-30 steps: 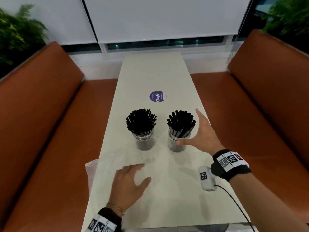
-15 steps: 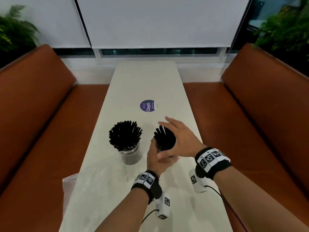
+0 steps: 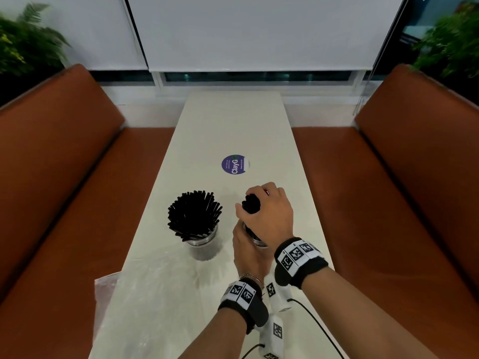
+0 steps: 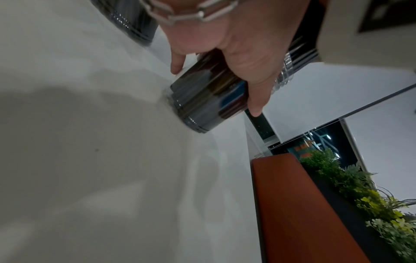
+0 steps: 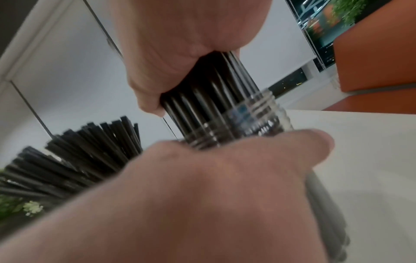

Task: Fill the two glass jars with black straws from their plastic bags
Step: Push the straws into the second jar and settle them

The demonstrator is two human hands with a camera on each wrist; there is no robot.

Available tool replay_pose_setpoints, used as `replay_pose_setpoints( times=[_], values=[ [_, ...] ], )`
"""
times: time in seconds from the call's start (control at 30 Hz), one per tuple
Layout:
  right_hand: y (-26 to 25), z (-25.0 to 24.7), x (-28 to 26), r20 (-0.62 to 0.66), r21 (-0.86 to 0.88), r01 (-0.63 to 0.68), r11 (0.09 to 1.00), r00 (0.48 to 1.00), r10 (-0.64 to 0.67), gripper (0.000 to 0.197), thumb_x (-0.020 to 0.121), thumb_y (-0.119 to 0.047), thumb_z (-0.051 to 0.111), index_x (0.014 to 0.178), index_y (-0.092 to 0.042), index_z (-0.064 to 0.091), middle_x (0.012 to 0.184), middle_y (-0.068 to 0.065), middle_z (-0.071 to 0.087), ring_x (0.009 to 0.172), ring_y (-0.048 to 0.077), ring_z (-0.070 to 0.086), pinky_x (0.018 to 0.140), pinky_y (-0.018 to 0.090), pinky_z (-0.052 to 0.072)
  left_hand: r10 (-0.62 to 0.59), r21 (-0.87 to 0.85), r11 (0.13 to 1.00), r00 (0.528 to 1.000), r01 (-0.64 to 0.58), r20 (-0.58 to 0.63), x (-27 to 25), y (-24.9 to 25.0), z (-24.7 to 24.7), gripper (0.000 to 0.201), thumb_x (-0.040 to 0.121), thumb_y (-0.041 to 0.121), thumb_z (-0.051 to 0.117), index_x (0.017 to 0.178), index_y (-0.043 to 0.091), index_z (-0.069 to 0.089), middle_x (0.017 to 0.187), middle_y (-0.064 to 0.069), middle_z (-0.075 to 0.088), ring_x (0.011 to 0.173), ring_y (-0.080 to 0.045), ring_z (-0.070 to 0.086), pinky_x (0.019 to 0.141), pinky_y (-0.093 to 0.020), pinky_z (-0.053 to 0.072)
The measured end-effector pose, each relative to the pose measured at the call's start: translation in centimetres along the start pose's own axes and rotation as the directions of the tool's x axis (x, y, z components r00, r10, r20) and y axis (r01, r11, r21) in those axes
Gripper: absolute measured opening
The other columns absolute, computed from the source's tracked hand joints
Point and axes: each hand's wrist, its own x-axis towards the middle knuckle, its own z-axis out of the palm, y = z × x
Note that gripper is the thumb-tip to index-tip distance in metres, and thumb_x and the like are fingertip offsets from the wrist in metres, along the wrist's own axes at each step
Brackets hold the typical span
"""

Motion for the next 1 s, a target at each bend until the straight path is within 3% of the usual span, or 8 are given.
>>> replay_pose_setpoints(
  times=[0.13, 0.4, 0.53, 0.6, 0.73, 0.8, 0.87, 1.0],
  values=[
    [0.1, 0.3, 0.1, 0.055, -0.056, -0.002, 0.998, 0.998, 0.005, 0.039, 0.077, -0.053, 0.074, 0.106, -0.027, 0.074, 0.105, 0.0, 0.069, 0.091, 0.025, 0.061, 0.075, 0.038, 0.058, 0.026, 0.046, 0.999, 1.0, -0.026, -0.013, -0.2, 0.2, 0.1, 0.108, 0.056, 0.067, 0.067, 0.151, 0.024, 0.037, 0.139, 0.004, 0.058, 0.123, -0.017, 0.063, 0.096, -0.043, 0.06],
    [0.0, -0.4, -0.1, 0.077, -0.045, -0.02, 0.999, 0.997, 0.024, 0.063, 0.072, -0.066, 0.075, 0.124, -0.03, 0.073, 0.126, -0.001, 0.067, 0.11, 0.025, 0.061, 0.092, 0.041, 0.055, 0.073, 0.047, 0.996, 0.997, -0.073, -0.018, -0.3, -0.1, 0.4, 0.11, 0.061, 0.065, 0.068, 0.157, 0.023, 0.035, 0.146, 0.004, 0.052, 0.129, -0.014, 0.057, 0.099, -0.039, 0.057],
    [-0.1, -0.6, -0.1, 0.085, -0.054, -0.032, 0.998, 0.996, 0.036, 0.069, 0.071, -0.069, 0.074, 0.128, -0.031, 0.07, 0.129, -0.002, 0.066, 0.115, 0.026, 0.06, 0.097, 0.042, 0.052, 0.058, 0.087, 0.995, 0.998, -0.055, -0.027, 0.0, -0.7, 0.5, 0.109, 0.061, 0.066, 0.07, 0.157, 0.026, 0.035, 0.147, 0.005, 0.054, 0.129, -0.015, 0.059, 0.099, -0.045, 0.058],
    [-0.1, -0.7, -0.2, 0.087, -0.062, -0.036, 0.997, 0.995, 0.041, 0.073, 0.071, -0.072, 0.073, 0.131, -0.03, 0.068, 0.131, -0.001, 0.066, 0.117, 0.027, 0.06, 0.099, 0.042, 0.049, 0.025, 0.114, 0.993, 1.0, -0.024, -0.014, -0.2, -0.9, 0.5, 0.111, 0.063, 0.058, 0.079, 0.159, 0.028, 0.032, 0.151, 0.004, 0.052, 0.133, -0.017, 0.058, 0.104, -0.045, 0.056],
    [-0.4, -1.6, -0.4, 0.098, -0.081, -0.048, 0.996, 0.994, 0.056, 0.09, 0.069, -0.082, 0.067, 0.139, -0.026, 0.062, 0.142, -0.001, 0.063, 0.127, 0.026, 0.057, 0.107, 0.043, 0.045, -0.09, 0.111, 0.99, 0.996, 0.091, -0.019, -1.6, -1.4, -0.3, 0.116, 0.073, 0.019, 0.091, 0.166, 0.017, 0.021, 0.168, -0.004, 0.032, 0.152, -0.025, 0.038, 0.121, -0.036, 0.037],
    [-0.8, -2.7, -0.3, 0.063, -0.053, -0.034, 0.998, 0.997, 0.037, 0.094, 0.069, -0.084, 0.067, 0.14, -0.023, 0.06, 0.147, 0.0, 0.061, 0.132, 0.025, 0.054, 0.111, 0.042, 0.043, -0.155, 0.029, 0.988, 0.987, 0.154, 0.033, -2.7, -2.0, -1.5, 0.124, 0.072, 0.017, 0.095, 0.167, 0.02, 0.015, 0.17, -0.002, 0.027, 0.154, -0.022, 0.034, 0.119, -0.033, 0.034],
    [-1.4, -4.0, -0.6, -0.001, 0.022, 0.008, 1.0, 1.0, -0.008, 0.093, 0.071, -0.081, 0.071, 0.141, -0.02, 0.059, 0.147, 0.0, 0.06, 0.133, 0.023, 0.053, 0.113, 0.038, 0.042, -0.2, 0.01, 0.98, 0.979, 0.2, 0.03, -3.8, -2.9, -3.5, 0.11, 0.075, 0.012, 0.092, 0.163, 0.023, 0.026, 0.163, -0.003, 0.039, 0.146, -0.022, 0.045, 0.116, -0.035, 0.042],
    [-3.8, -6.2, -2.7, -0.062, 0.201, 0.205, 0.958, 0.979, -0.196, 0.085, 0.075, -0.067, 0.082, 0.139, -0.016, 0.059, 0.142, -0.002, 0.062, 0.13, 0.017, 0.054, 0.112, 0.029, 0.045, -0.177, -0.03, 0.984, 0.974, 0.174, -0.144, -4.2, -4.4, -9.8, 0.072, 0.072, -0.004, 0.089, 0.128, 0.025, 0.053, 0.128, -0.004, 0.063, 0.109, -0.024, 0.066, 0.081, -0.029, 0.055]
  ],
)
